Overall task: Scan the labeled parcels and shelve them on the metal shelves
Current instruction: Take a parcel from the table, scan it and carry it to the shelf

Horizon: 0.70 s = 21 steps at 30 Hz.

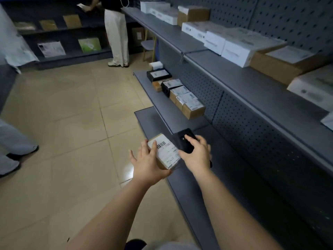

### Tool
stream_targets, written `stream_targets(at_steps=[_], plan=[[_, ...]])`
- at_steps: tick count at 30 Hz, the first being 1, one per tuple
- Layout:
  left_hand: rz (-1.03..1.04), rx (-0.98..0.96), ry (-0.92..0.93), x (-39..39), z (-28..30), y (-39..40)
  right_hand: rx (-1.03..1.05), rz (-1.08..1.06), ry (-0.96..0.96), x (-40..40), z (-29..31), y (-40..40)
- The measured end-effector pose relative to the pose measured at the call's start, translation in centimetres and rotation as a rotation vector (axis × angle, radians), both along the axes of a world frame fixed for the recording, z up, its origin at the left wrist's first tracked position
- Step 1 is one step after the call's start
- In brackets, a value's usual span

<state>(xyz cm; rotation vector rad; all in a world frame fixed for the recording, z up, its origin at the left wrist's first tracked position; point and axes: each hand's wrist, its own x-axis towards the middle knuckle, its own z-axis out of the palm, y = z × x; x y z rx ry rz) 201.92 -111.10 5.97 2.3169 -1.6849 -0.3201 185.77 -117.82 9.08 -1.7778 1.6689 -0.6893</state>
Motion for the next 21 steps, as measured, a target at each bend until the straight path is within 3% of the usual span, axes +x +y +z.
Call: stream_targets(at_steps=[5,12,17,21], plan=[[-0.204,0.039,0.021,2.2,-1.0,-11.4,0.048,-0.149,0.037,1.3,-1.3,-8.5],[-0.651,0.167,-0.118,7.4,-5.7,-27.2,0.154,-0.439,0.034,4.7,-6.5,-18.0],[-0.911,0.271,-0.15,10.3,-9.1,-35.6,0.246,-0.756,0.031,9.2,-9.7,-21.6],[-1.093,0.346,-0.132,10.6,-11.5,-39.9,0.314,-0.846,0.036,11.6,-11.1,-23.4]])
